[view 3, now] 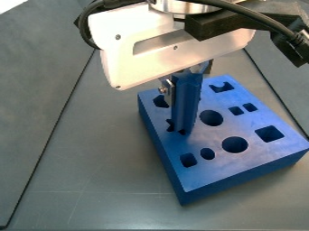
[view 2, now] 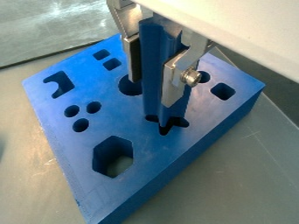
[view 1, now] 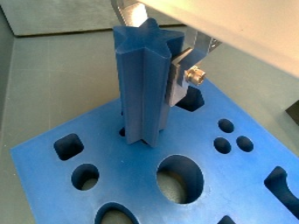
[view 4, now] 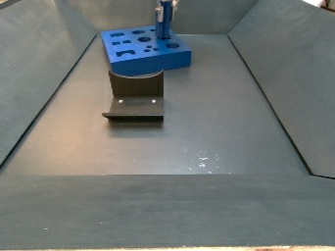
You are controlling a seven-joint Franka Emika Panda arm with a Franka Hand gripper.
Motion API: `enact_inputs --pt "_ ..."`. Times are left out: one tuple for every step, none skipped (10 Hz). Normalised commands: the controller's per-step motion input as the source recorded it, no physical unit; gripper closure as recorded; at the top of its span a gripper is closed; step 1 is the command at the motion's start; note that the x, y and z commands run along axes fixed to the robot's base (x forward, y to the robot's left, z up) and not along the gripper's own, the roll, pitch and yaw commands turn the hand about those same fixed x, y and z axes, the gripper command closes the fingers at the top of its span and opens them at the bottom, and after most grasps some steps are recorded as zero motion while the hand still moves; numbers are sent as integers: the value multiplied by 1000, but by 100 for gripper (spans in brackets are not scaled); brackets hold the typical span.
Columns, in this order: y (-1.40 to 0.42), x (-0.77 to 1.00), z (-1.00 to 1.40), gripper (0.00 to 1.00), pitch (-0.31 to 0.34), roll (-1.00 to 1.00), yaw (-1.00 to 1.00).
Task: Pick up the star object. Move up. Move to above the board. Insert the star object.
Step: Insert the star object.
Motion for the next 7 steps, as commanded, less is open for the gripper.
enact_inputs --pt "0 146 20 100 109 49 0" --pt "0 0 -11 100 0 6 0" --pt "0 0 -129 100 14 197 -349" --pt "0 -34 -111 100 63 89 -723" --pt "0 0 0 100 -6 0 0" --pt "0 -29 -29 100 0 0 0" --pt "0 0 -100 100 6 66 -611"
